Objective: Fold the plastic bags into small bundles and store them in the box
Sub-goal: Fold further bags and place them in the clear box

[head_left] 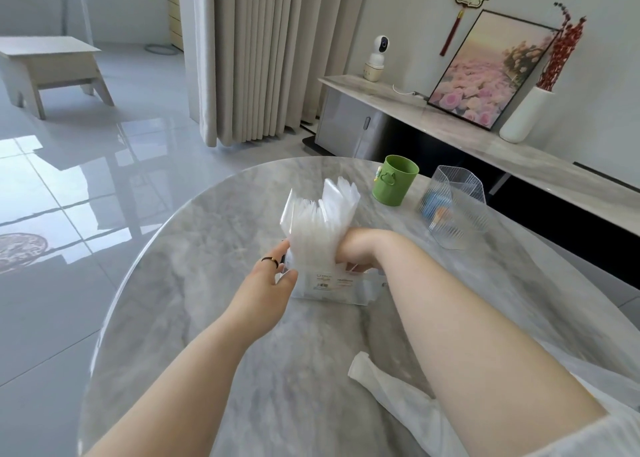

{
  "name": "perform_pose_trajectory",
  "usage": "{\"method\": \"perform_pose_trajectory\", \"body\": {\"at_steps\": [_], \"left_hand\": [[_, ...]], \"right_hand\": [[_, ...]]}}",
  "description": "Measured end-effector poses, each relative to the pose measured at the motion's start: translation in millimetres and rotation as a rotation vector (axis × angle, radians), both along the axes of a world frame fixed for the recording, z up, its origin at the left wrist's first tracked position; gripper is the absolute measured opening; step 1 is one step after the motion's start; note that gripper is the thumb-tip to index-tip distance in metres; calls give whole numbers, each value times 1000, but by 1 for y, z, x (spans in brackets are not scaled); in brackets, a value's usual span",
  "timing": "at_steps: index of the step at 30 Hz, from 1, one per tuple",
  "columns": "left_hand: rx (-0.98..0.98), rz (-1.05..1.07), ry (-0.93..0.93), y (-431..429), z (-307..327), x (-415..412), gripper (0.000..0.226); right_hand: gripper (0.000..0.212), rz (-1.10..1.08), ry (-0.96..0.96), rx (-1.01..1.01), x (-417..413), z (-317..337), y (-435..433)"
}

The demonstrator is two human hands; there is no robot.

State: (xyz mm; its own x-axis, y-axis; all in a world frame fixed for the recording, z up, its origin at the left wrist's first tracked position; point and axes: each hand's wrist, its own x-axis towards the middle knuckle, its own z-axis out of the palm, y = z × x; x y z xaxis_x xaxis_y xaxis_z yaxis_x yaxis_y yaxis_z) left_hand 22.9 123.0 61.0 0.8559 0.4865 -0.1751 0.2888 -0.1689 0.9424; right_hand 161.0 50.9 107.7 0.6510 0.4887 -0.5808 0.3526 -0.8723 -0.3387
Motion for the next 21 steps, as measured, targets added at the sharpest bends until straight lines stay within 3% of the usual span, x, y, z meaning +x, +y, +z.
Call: {"method": "perform_pose_trajectory", "body": {"at_steps": [2,5,6,9,11,14,17,21], "left_hand": [[-3,11,12,-1,3,-1,47],[6,20,23,-1,4,-1,46],[7,18,21,0,4,-1,45],[-1,3,26,1,0,0,45],[3,-11,51,1,-2,0,46],[1,-24,65,-1,-4,0,47],[16,26,39,-3,-1,1,48],[403,391,-99,-5,15,5,45]], "right_hand": [[35,-10,-93,-72,1,3,-1],[23,74,-248,-261,1,6,-1],[30,123,-281,-324,1,5,0],[27,203,-287,-426,4,-2,4],[20,153,-233,-365,1,-4,4],[37,38,-135,-245,2,-8,6],[21,-24,-93,-152,7,-8,6],[24,-116,56,-51,5,-7,-2]]}}
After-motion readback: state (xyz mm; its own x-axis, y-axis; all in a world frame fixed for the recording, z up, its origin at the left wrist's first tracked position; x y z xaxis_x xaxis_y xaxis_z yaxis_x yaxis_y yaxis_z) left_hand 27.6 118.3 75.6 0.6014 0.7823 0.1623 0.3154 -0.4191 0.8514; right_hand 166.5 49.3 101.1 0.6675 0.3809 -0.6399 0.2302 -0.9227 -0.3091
